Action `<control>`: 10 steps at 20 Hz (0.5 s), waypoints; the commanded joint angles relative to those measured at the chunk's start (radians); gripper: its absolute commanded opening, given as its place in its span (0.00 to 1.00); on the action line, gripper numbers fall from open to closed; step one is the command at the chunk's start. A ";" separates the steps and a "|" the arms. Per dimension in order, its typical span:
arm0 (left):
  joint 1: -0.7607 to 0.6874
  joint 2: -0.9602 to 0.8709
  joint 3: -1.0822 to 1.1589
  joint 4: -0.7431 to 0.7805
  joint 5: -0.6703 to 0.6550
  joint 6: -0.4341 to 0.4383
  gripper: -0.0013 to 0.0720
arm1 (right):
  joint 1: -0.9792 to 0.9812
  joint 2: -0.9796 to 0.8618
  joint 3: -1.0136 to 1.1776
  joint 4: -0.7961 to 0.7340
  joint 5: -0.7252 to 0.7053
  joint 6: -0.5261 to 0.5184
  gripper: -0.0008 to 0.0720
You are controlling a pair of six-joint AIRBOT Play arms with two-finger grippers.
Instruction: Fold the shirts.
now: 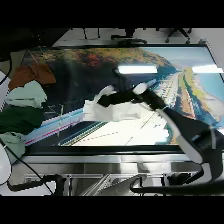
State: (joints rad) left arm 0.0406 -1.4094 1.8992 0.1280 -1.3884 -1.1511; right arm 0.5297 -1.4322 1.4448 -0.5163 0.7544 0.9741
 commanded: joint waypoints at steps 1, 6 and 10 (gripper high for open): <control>0.027 0.096 -0.135 -0.017 -0.015 0.059 0.04 | 0.158 -0.114 0.007 -0.023 -0.175 -0.029 0.73; 0.027 0.092 -0.169 -0.019 -0.058 0.070 0.04 | -0.018 0.064 0.007 -0.148 0.030 0.076 0.73; 0.027 0.092 -0.169 -0.019 -0.060 0.070 0.04 | -0.299 0.181 0.007 -0.344 0.197 0.262 0.73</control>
State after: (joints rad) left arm 0.0662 -1.3201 1.7367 0.1104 -1.4376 -1.0866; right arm 0.3916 -1.3216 1.4521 -0.7155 0.8227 1.1019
